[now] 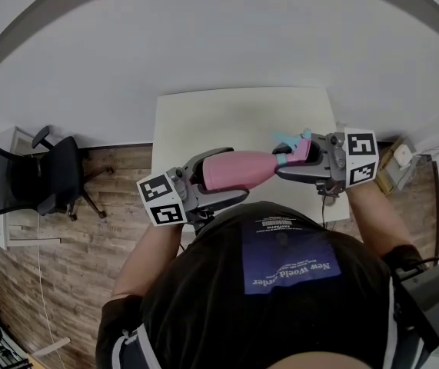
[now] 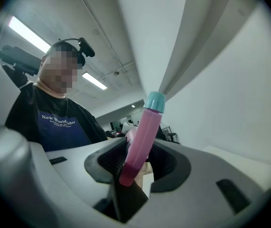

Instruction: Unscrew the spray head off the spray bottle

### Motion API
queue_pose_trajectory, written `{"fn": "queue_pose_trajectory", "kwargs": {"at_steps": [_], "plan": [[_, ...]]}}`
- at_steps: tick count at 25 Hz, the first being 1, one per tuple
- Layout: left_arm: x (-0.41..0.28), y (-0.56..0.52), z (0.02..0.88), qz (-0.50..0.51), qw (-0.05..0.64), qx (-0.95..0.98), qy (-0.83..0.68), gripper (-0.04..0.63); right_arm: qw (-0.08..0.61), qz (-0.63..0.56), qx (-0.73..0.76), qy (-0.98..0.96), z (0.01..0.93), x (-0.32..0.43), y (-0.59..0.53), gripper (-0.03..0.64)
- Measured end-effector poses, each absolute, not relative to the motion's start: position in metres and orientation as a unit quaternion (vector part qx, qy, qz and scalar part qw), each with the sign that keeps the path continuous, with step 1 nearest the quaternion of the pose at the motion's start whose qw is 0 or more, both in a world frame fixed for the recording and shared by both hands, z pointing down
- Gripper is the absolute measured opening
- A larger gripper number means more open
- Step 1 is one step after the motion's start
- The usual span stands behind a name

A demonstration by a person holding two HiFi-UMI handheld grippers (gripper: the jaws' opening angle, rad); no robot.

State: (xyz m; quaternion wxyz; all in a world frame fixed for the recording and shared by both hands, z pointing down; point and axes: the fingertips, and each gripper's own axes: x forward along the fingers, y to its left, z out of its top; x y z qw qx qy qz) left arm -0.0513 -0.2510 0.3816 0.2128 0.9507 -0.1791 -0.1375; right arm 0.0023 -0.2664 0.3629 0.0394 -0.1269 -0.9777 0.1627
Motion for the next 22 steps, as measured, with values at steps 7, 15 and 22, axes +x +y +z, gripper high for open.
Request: {"fn": "queue_pose_trajectory", "kwargs": {"at_steps": [7,15,22], "plan": [[-0.052,-0.248,0.383,-0.143,0.241,0.945,-0.168,0.469,0.056,0.091,-0.132,-0.985,0.359,0.001,-0.259,0.138],[-0.051,-0.245,0.386,-0.138,0.254,0.944,-0.161,0.468,0.067,0.039,-0.131,-0.988,0.357,0.000,-0.254,0.140],[-0.051,-0.241,0.391,-0.126,0.268,0.943,-0.152,0.468,0.080,0.010,-0.131,-0.988,0.360,-0.002,-0.250,0.140]]}}
